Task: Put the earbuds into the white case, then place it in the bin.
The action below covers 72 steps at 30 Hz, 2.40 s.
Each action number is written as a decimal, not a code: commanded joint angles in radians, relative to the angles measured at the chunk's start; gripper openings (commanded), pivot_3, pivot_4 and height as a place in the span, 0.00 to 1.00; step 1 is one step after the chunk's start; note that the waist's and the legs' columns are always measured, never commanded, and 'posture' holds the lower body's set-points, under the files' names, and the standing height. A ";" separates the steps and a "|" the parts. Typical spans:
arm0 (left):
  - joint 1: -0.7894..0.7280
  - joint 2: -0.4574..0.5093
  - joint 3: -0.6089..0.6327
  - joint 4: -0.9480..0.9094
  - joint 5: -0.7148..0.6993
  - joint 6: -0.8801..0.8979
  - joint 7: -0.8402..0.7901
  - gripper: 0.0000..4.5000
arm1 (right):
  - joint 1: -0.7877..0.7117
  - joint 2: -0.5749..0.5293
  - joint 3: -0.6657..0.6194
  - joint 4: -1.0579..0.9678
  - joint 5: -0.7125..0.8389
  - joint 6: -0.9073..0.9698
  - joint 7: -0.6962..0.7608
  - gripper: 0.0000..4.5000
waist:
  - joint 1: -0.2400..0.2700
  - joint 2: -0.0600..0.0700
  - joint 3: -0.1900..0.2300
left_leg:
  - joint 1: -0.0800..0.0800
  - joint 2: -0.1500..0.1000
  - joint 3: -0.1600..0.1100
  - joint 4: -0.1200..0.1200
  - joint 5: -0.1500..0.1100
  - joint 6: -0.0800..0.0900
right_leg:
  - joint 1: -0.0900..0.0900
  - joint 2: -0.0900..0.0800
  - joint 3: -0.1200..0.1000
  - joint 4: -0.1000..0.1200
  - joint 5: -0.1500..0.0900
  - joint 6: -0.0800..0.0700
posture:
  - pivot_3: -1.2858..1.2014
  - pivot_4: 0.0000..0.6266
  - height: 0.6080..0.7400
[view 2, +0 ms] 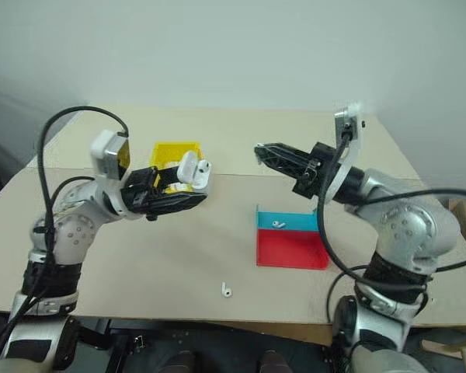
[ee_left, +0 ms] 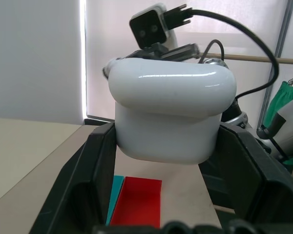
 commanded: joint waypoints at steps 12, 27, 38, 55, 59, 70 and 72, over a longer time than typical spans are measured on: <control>-0.127 -0.067 -0.028 0.129 0.089 -0.063 -0.086 0.62 | 0.017 0.138 0.036 -0.129 0.397 0.019 -0.390 0.14 | -0.018 0.000 0.000 | -0.002 0.000 0.000 0.000 0.000 0.000 | -0.001 0.000 0.000 -0.001 0.000 0.000 | 0.52 0.24 1.00; -0.115 -0.066 -0.014 0.102 0.089 -0.049 -0.081 0.62 | 0.126 -0.031 0.245 -0.116 0.434 -0.198 -0.432 0.14 | -0.019 0.000 0.000 | -0.002 0.000 -0.001 -0.001 0.000 0.000 | -0.001 0.000 0.000 -0.001 0.000 0.000 | 0.52 0.24 1.00; -0.101 -0.060 -0.007 0.083 0.084 -0.048 -0.070 0.62 | 0.151 -0.126 0.348 -0.110 0.428 -0.305 -0.397 0.36 | -0.019 0.000 0.000 | -0.002 0.000 -0.001 -0.001 0.000 0.000 | -0.001 0.000 0.000 -0.002 0.000 0.001 | 0.52 0.24 1.00; -0.097 -0.057 -0.011 0.111 0.109 -0.063 -0.058 0.62 | 0.161 -0.291 0.337 -0.127 0.533 -0.377 -0.294 0.65 | -0.018 0.000 0.000 | -0.002 0.000 -0.001 -0.001 0.000 0.000 | -0.001 0.000 0.000 -0.002 0.000 0.001 | 0.52 0.24 1.00; -0.080 -0.079 -0.034 0.133 0.145 -0.089 -0.047 0.62 | 0.142 -0.366 0.358 -0.109 0.441 -0.410 -0.228 0.52 | -0.017 0.000 0.000 | -0.002 0.000 -0.001 0.000 0.000 0.000 | -0.001 0.000 0.000 -0.002 0.000 0.001 | 0.52 0.24 1.00; -0.067 -0.169 -0.120 0.180 0.344 -0.231 0.079 0.62 | -0.209 -0.559 0.705 0.133 -0.042 -0.522 0.086 0.02 | -0.021 0.000 0.000 | -0.002 0.000 0.000 -0.001 0.000 0.000 | -0.002 0.000 0.001 -0.002 0.000 0.001 | 0.52 0.24 1.00; -0.068 -0.180 -0.122 0.182 0.362 -0.238 0.107 0.62 | -0.266 -0.548 0.791 0.146 -0.119 -0.537 0.128 0.02 | -0.019 0.000 0.000 | -0.003 0.000 0.000 -0.001 0.000 0.001 | -0.004 0.000 0.001 -0.002 0.000 0.000 | 0.52 0.24 1.00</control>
